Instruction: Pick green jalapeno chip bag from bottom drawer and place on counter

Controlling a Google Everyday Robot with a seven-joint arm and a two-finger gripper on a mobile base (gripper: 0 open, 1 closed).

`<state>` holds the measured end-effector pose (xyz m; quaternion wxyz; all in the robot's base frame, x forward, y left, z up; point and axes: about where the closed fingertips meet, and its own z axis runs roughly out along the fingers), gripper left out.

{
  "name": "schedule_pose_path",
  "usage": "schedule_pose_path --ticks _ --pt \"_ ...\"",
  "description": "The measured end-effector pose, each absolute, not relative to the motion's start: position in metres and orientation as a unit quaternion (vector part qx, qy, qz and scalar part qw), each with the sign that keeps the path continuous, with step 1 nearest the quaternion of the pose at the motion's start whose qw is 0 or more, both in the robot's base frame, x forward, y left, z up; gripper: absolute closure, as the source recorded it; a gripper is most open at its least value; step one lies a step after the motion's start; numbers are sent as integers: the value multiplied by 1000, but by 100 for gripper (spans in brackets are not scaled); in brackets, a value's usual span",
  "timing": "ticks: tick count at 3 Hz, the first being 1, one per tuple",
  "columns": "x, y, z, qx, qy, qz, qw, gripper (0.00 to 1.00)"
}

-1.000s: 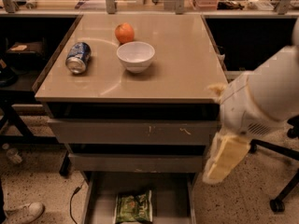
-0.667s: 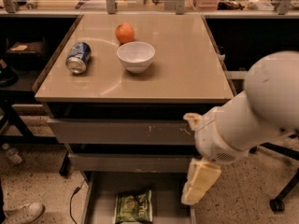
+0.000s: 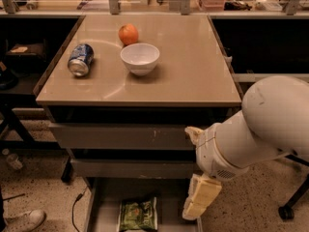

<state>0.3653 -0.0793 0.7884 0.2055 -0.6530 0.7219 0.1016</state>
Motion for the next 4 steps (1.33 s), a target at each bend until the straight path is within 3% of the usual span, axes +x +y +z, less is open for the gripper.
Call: schedule_pose_path --ticks 2,4 --pt "369 -21 662 -690 698 93 166 0" --pt "382 -7 599 -682 712 80 150 0"
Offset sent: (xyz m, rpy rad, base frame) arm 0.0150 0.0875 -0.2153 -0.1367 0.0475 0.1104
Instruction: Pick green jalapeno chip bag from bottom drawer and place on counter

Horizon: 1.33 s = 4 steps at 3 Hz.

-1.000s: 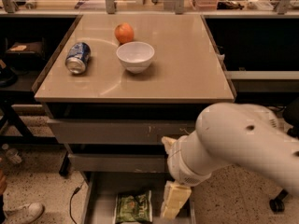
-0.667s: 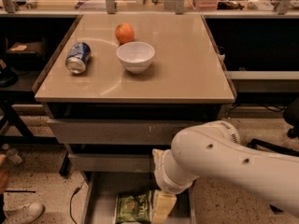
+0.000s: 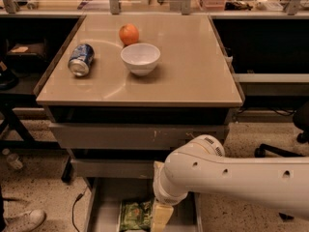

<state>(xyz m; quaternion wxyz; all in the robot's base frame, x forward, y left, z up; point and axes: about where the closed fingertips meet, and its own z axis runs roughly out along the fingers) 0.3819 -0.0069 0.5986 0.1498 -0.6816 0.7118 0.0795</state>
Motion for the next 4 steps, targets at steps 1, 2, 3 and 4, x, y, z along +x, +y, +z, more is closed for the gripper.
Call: schedule_pose_path --ticks 1,2,3,4 --pt "387 -4 546 -678 715 96 140 0" --pt "394 2 473 -668 722 125 125 0" --pt "395 15 420 -660 726 155 113 0" --pt "386 15 407 -657 728 166 102 0"
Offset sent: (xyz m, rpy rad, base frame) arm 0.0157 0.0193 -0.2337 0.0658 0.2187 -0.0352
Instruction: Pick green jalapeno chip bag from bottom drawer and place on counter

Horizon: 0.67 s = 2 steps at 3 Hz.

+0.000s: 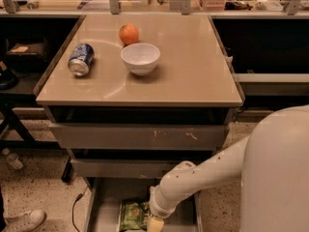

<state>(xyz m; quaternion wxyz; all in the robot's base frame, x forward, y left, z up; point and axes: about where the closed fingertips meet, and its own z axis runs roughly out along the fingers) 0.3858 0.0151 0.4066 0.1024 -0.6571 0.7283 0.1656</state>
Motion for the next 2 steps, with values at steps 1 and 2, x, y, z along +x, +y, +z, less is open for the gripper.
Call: schedule_pose_path --ticks 1,2 --pt "384 24 393 -655 724 187 110 0" --pt "397 41 353 -648 723 203 124 0"
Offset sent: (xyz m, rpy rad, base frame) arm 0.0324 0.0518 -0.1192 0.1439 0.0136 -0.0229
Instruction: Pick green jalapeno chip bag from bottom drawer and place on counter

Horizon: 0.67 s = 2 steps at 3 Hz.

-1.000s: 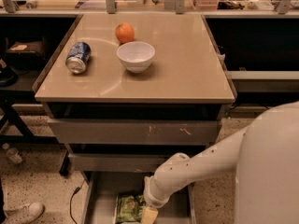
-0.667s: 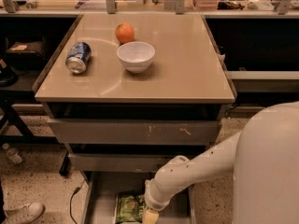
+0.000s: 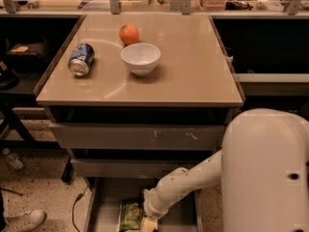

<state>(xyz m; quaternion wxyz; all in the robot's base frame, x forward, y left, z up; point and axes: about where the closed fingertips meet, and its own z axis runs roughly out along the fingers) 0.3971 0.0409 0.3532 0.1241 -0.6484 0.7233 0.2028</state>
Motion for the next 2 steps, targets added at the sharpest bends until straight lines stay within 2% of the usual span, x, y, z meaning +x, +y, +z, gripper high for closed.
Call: schedule_pose_path --ticks 2 --pt "422 63 280 -644 724 206 137 0"
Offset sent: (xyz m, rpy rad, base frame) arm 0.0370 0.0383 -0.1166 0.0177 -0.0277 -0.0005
